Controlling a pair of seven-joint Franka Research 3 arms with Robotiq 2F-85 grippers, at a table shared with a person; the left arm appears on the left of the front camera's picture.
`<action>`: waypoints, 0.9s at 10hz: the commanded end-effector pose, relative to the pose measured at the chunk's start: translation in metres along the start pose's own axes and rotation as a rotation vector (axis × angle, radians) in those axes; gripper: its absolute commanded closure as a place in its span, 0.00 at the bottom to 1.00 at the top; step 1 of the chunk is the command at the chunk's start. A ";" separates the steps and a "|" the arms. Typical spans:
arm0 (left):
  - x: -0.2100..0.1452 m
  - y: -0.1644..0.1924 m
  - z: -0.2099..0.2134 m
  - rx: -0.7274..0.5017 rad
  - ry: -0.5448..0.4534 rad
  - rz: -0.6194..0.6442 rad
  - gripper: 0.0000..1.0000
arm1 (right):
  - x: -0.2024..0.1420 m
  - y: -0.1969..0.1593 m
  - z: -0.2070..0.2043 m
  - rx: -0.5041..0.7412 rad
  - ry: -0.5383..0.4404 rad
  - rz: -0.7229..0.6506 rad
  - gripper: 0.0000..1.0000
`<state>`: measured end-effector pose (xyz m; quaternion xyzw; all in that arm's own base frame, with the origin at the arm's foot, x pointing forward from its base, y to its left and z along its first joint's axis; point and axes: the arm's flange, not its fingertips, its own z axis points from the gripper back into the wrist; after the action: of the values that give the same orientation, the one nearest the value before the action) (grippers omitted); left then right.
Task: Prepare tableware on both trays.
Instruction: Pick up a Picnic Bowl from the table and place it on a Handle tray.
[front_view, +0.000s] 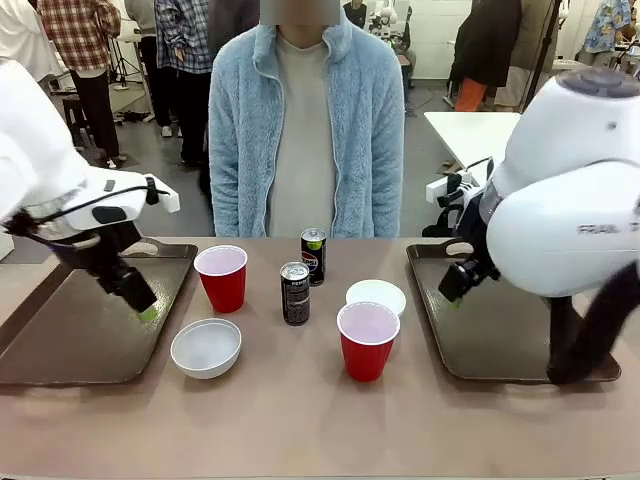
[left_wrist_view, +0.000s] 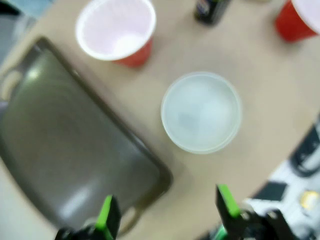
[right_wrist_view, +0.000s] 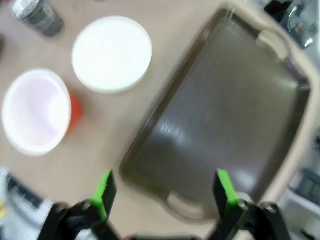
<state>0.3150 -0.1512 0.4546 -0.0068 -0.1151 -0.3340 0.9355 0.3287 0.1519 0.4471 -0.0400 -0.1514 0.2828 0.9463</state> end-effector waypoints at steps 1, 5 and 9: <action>-0.046 -0.026 -0.012 -0.034 0.049 0.030 0.00 | -0.103 0.049 -0.007 0.071 0.100 0.013 0.00; -0.012 -0.014 0.011 -0.021 0.055 0.007 0.00 | -0.026 0.035 0.027 0.049 0.113 0.024 0.00; -0.065 0.099 0.056 -0.560 -0.213 0.125 0.00 | -0.102 -0.084 0.030 0.514 -0.146 -0.282 0.00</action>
<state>0.3157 -0.0604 0.4887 -0.2344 -0.1253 -0.3079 0.9136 0.3132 0.0701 0.4892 0.1672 -0.1336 0.2094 0.9541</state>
